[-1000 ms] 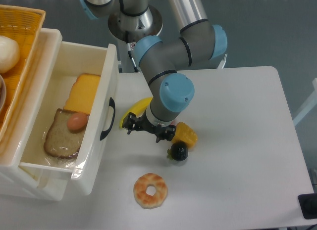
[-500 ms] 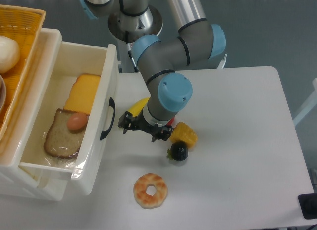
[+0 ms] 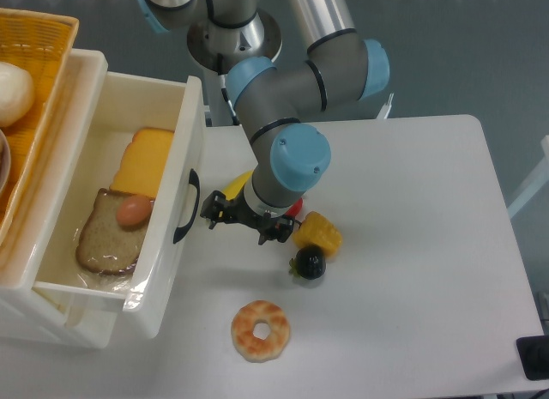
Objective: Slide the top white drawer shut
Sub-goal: 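Swing the gripper toward the open white drawer's front face, then push the drawer front with the gripper, sliding the drawer into the cabinet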
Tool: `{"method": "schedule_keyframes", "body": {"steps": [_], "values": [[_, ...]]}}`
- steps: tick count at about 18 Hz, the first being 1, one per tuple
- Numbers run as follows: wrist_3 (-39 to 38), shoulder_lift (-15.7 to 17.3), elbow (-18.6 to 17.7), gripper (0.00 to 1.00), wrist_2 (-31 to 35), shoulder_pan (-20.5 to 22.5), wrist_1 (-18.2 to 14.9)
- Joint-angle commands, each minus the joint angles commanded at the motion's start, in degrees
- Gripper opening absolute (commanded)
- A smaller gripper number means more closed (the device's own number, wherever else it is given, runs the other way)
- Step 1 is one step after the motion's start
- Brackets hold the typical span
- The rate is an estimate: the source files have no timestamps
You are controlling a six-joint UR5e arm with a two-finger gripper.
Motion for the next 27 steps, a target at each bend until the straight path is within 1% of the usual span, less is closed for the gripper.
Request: {"method": "schedule_keyframes", "body": {"steps": [3,8,10,14,27], "values": [[0.0,0.4,0.0,1.0,0.0,0.0,-0.6],[0.1,0.5,0.2,1.0,-0.3,-0.5,-0.6],[0.1,1.2,0.3,1.0,-0.7,-1.1,-0.7],[0.3,2.5,0.6,1.0,-0.9,-1.3,-2.5],[0.4,3.2,0.6,1.0,-1.8,-4.6,-2.7]]}}
